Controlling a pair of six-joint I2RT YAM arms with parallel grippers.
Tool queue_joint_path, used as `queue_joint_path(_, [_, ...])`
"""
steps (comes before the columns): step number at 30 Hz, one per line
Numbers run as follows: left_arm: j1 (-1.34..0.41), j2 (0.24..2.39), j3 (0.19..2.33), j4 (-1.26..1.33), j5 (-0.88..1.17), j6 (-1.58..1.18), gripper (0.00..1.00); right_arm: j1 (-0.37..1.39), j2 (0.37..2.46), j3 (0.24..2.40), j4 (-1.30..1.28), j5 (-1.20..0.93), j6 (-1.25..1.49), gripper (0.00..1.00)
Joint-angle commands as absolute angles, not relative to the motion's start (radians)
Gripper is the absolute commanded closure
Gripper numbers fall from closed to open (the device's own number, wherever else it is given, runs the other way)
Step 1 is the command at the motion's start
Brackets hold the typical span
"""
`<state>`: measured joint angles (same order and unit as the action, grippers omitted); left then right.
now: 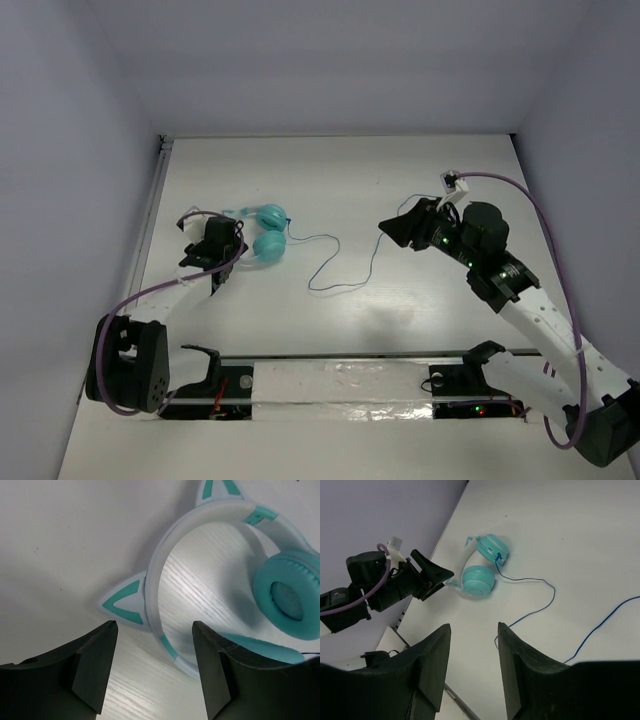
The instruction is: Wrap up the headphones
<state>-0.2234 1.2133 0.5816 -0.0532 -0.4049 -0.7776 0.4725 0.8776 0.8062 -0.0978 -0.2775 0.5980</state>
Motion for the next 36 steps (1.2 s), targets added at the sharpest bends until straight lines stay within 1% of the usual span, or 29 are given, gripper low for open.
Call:
queue_joint_path(1, [-0.227, 1.180, 0.522, -0.012, -0.368, -0.827, 0.41, 0.486, 0.879, 0.805, -0.040, -0.314, 0.581, 0.51])
queue_joint_path(3, [-0.227, 1.181, 0.523, -0.014, -0.406, -0.824, 0.41, 0.486, 0.887, 0.807, -0.034, -0.325, 0.578, 0.51])
queue_joint_path(9, [-0.227, 1.192, 0.695, -0.022, -0.466, -0.746, 0.41, 0.506, 0.903, 0.810, -0.035, -0.316, 0.575, 0.51])
queue_joint_path(14, [-0.216, 1.328, 0.889, -0.127, -0.453, -0.651, 0.43, 0.506, 0.900, 0.819, -0.040, -0.305, 0.572, 0.51])
queue_joint_path(17, [-0.135, 1.371, 0.940, -0.198, -0.361, -0.579, 0.44, 0.506, 0.885, 0.816, -0.029, -0.282, 0.575, 0.51])
queue_joint_path(21, [-0.043, 1.422, 0.968, -0.209, -0.143, -0.482, 0.48, 0.506, 0.858, 0.798, -0.015, -0.279, 0.583, 0.51])
queue_joint_path(23, [-0.043, 1.486, 1.018, -0.254, -0.109, -0.439, 0.49, 0.506, 0.833, 0.787, -0.017, -0.276, 0.581, 0.51])
queue_joint_path(24, [-0.043, 1.496, 1.022, -0.270, -0.044, -0.408, 0.50, 0.506, 0.825, 0.784, -0.020, -0.270, 0.581, 0.51])
queue_joint_path(29, [-0.043, 1.525, 0.986, -0.267, -0.009, -0.285, 0.48, 0.506, 0.804, 0.746, -0.011, -0.279, 0.587, 0.51])
queue_joint_path(30, [-0.043, 1.529, 0.979, -0.247, 0.029, -0.275, 0.48, 0.506, 0.807, 0.744, -0.011, -0.290, 0.589, 0.51])
queue_joint_path(32, [-0.043, 1.563, 0.995, -0.267, 0.011, -0.262, 0.48, 0.506, 0.814, 0.738, 0.018, -0.301, 0.594, 0.51])
queue_joint_path(36, [-0.043, 1.601, 1.037, -0.287, -0.115, -0.252, 0.48, 0.506, 0.818, 0.735, 0.025, -0.311, 0.597, 0.51])
